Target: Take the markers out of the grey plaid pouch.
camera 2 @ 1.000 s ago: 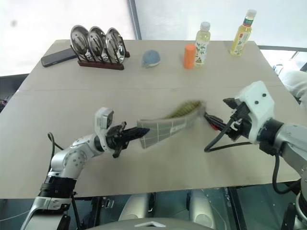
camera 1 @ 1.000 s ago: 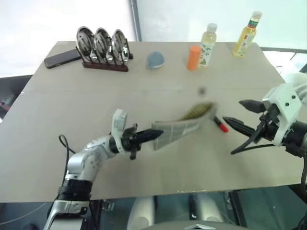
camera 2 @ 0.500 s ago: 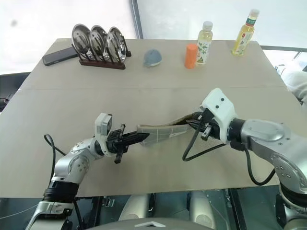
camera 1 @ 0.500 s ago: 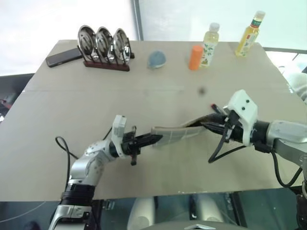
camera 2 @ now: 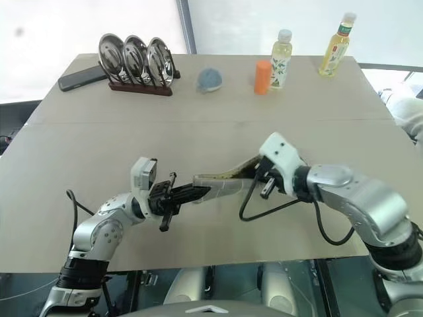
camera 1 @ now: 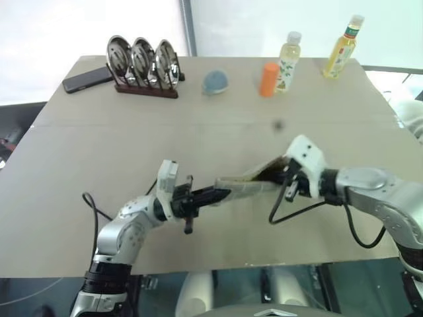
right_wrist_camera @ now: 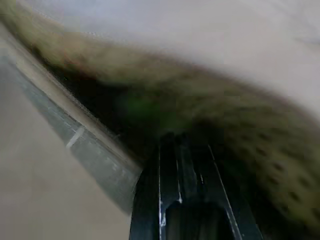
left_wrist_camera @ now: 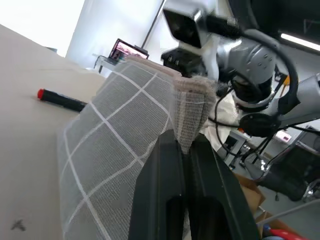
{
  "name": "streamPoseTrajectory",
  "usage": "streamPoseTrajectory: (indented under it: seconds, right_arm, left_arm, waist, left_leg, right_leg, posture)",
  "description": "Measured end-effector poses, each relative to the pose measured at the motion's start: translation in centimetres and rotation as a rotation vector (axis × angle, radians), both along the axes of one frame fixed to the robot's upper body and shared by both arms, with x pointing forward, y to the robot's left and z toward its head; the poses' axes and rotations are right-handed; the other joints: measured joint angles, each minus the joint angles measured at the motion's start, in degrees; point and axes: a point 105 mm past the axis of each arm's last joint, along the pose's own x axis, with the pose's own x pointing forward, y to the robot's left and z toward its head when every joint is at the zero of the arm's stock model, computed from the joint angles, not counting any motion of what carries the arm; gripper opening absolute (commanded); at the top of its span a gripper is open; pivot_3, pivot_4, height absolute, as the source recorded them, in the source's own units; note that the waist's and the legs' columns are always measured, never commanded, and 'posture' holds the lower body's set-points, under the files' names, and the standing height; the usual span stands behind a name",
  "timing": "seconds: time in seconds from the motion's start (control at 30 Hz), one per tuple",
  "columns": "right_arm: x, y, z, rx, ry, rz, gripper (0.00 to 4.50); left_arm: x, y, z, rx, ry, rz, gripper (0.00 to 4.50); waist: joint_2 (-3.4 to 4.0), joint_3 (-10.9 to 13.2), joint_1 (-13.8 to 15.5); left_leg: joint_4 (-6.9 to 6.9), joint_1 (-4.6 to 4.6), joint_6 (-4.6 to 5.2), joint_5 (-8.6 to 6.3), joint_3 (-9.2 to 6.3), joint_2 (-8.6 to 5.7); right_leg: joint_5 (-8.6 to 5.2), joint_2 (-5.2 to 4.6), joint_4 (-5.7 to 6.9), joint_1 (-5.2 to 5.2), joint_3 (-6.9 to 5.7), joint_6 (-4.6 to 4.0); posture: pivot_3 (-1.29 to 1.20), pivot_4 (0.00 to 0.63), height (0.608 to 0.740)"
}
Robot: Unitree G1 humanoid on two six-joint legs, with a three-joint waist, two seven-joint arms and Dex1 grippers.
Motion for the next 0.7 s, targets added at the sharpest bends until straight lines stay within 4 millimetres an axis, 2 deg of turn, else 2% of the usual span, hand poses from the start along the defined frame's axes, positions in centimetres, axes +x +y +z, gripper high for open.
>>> streamPoseTrajectory:
  seconds: [0.07, 0.13, 0.2, 0.27, 0.37, 0.4, 0.47, 0.5, 0.6, 0.63, 0.67, 0.7]
  right_arm:
    - [-1.5, -0.7, -0.4, -0.079, 0.024, 0.083, 0.03]
    - [-2.8, -1.4, 1.0, -0.093, 0.017, 0.146, 0.03]
    - [-3.1, -1.7, 2.3, -0.102, -0.028, 0.172, 0.03]
    - [-3.2, -1.6, 2.6, -0.104, -0.049, 0.188, 0.03]
    - [-2.3, -0.4, 1.2, -0.101, -0.087, 0.212, 0.03]
    - [-1.9, 0.4, 0.4, -0.099, -0.106, 0.229, 0.55]
    - [-1.8, 1.1, -0.7, -0.108, -0.120, 0.258, 1.29]
    - [-1.5, 1.6, -1.2, -0.121, -0.139, 0.278, 1.95]
    - [-0.8, 1.8, -1.2, -0.144, -0.185, 0.294, 2.92]
    - [-0.1, 1.9, -1.0, -0.152, -0.220, 0.291, 3.51]
    - [0.3, 2.1, -0.9, -0.157, -0.247, 0.298, 3.88]
    - [0.5, 2.3, -0.8, -0.168, -0.273, 0.316, 3.88]
  left_arm:
    - [0.0, 0.0, 1.1, -0.058, 0.063, -0.033, 0.00]
    - [-0.2, -0.4, 2.8, -0.154, 0.194, -0.124, 0.00]
    - [-0.4, -0.2, 3.5, -0.178, 0.230, -0.148, 0.00]
    - [-0.4, -0.1, 3.2, -0.165, 0.235, -0.127, 0.00]
    - [0.0, 0.4, 1.1, -0.090, 0.231, -0.042, 0.00]
    - [0.1, 0.7, 0.4, -0.069, 0.225, -0.013, 0.00]
    - [0.2, 1.0, -0.6, -0.044, 0.234, 0.012, 0.00]
    - [0.1, 1.4, -1.6, -0.023, 0.253, 0.026, 0.00]
    - [-0.3, 1.9, -2.6, 0.000, 0.272, 0.027, 0.00]
    - [-0.5, 2.0, -2.7, 0.003, 0.268, 0.019, 0.00]
    - [-0.5, 2.0, -2.7, 0.004, 0.264, 0.017, 0.00]
    - [-0.6, 2.0, -2.8, 0.004, 0.262, 0.014, 0.00]
  waist:
    - [-0.02, 0.0, -0.2]
    - [-0.03, 0.1, -0.4]
    - [-0.11, 0.0, -0.6]
    - [-0.13, 0.0, -1.1]
    - [-0.14, 0.0, -1.8]
    - [-0.13, 0.0, -1.8]
    - [-0.13, 0.0, -1.7]
    - [-0.13, 0.0, -1.5]
    - [-0.13, 0.0, -1.5]
    - [-0.13, 0.0, -1.5]
    - [-0.13, 0.0, -1.5]
    - [-0.13, 0.0, -1.6]
  left_leg:
    - [0.00, -0.02, 0.00, 0.00, 0.02, -0.01]
    - [0.01, -0.01, 0.01, 0.00, 0.01, 0.00]
    - [0.00, 0.18, 0.00, 0.00, -0.01, 0.06]
    - [-0.01, 0.24, 0.00, 0.00, 0.00, 0.07]
    - [0.01, 0.29, -0.01, 0.00, 0.01, 0.07]
    - [0.02, 0.29, -0.01, 0.00, 0.03, 0.05]
    - [0.05, 0.22, -0.01, 0.00, 0.03, 0.03]
    - [0.06, 0.13, -0.01, 0.00, 0.04, 0.00]
    - [0.06, 0.09, -0.01, 0.00, 0.08, -0.02]
    - [0.06, 0.10, -0.01, 0.00, 0.09, -0.02]
    - [0.05, 0.11, -0.01, 0.00, 0.08, 0.00]
    - [0.05, 0.15, -0.01, 0.00, 0.07, 0.02]
  right_leg:
    - [0.00, -0.01, -0.04, 0.01, 0.03, 0.01]
    - [-0.01, 0.01, 0.00, 0.01, 0.05, 0.06]
    - [-0.11, 0.07, 0.02, 0.12, 0.00, 0.20]
    - [-0.11, 0.10, 0.04, 0.13, 0.00, 0.20]
    - [-0.01, 0.09, 0.05, 0.14, 0.03, 0.03]
    - [0.00, 0.08, 0.05, 0.12, 0.05, 0.02]
    - [0.00, 0.05, 0.06, 0.05, 0.04, 0.01]
    - [0.01, 0.02, 0.04, 0.00, 0.06, 0.00]
    - [0.01, -0.01, 0.01, -0.03, 0.08, 0.00]
    - [0.01, -0.01, 0.01, -0.03, 0.08, 0.00]
    - [0.01, 0.00, 0.03, -0.04, 0.07, 0.00]
    - [0.01, 0.02, 0.05, -0.04, 0.05, 0.00]
  posture:
    - [0.00, 0.150, 0.740]
    - [0.00, 0.150, 0.740]
    - [0.00, 0.150, 0.740]
    - [0.00, 0.150, 0.740]
    - [0.00, 0.150, 0.740]
    - [0.00, 0.150, 0.740]
    - [0.00, 0.150, 0.740]
    - [0.00, 0.150, 0.740]
    - [0.00, 0.150, 0.740]
    - [0.00, 0.150, 0.740]
    - [0.00, 0.150, 0.740]
    - [0.00, 0.150, 0.740]
